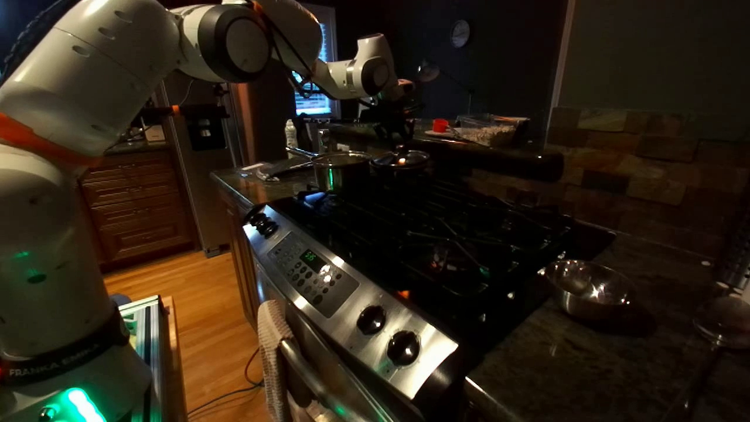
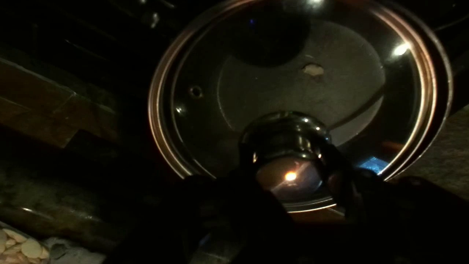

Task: Put the lid on the pot

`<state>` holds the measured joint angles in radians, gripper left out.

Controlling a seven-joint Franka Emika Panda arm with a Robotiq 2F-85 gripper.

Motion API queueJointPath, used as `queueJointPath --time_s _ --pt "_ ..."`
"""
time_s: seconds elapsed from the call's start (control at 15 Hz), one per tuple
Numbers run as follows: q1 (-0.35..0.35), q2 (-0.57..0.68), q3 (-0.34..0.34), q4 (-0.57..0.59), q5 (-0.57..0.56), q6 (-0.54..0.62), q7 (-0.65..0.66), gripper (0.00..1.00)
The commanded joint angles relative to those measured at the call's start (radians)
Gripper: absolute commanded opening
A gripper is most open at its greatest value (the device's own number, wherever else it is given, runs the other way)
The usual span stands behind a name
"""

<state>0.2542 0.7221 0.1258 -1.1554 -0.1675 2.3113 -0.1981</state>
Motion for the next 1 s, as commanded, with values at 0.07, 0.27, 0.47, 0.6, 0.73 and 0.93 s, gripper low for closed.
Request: queueJointPath --time_s 0.07,0.27,0.47,0.6,0.73,0.93 --pt "0.017 0.076 0.006 0.13 0.001 -0.061 -0.036 0.23" --pt "0.025 0.1 0.008 0.172 0.003 -0.106 -0.053 0.23" --pt "0.033 0.12 0.003 0.211 0.0 -0.151 -0.065 0.23" --pt "0.032 0.129 0.003 0.224 -0.005 -0.164 -0.068 0.23" --pt "0.03 0.136 0.005 0.238 0.001 -0.179 -0.072 0.74" --pt "0.029 0.133 0.006 0.257 0.005 -0.2 -0.067 0.94"
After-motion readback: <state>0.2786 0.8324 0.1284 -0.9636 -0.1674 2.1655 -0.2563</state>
